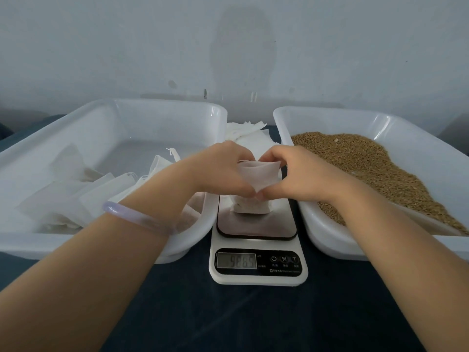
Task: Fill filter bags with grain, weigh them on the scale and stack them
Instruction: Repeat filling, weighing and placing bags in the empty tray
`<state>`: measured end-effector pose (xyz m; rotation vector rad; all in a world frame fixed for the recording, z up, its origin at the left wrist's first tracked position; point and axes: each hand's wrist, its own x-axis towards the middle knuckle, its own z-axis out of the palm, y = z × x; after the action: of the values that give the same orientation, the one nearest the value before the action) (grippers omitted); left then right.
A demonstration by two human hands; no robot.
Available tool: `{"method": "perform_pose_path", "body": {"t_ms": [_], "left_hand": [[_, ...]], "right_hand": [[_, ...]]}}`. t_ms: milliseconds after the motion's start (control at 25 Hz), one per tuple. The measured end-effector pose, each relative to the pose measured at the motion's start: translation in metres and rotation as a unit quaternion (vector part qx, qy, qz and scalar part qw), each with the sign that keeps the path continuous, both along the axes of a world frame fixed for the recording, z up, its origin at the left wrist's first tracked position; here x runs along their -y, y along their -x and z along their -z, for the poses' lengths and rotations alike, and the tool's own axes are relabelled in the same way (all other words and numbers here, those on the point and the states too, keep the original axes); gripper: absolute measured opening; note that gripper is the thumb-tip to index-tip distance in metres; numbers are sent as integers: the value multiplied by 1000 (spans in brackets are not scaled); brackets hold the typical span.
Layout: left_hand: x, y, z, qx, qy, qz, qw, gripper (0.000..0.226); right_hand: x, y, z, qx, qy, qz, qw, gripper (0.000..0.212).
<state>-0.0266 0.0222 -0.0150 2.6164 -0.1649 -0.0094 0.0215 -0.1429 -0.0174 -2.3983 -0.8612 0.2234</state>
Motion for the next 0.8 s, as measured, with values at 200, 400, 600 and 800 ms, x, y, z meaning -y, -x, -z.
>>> {"method": "perform_pose_path", "body": {"t_ms": [200,400,600,800], "left_hand": [[0,-1,1,-2,6,0,1000,22],[0,1,1,-3,3,-1,1000,22],[0,2,0,-4,1,1,1000,19],[0,2,0,-4,-9,1,1000,16]], "right_hand": [[1,-1,2,-6,-18,-1,1000,46],[1,0,2,-15,-21,1,1000,46],[1,2,1,-15,-16,3,1000,43],[2,2,1,-19,-16,7,1000,42]]}}
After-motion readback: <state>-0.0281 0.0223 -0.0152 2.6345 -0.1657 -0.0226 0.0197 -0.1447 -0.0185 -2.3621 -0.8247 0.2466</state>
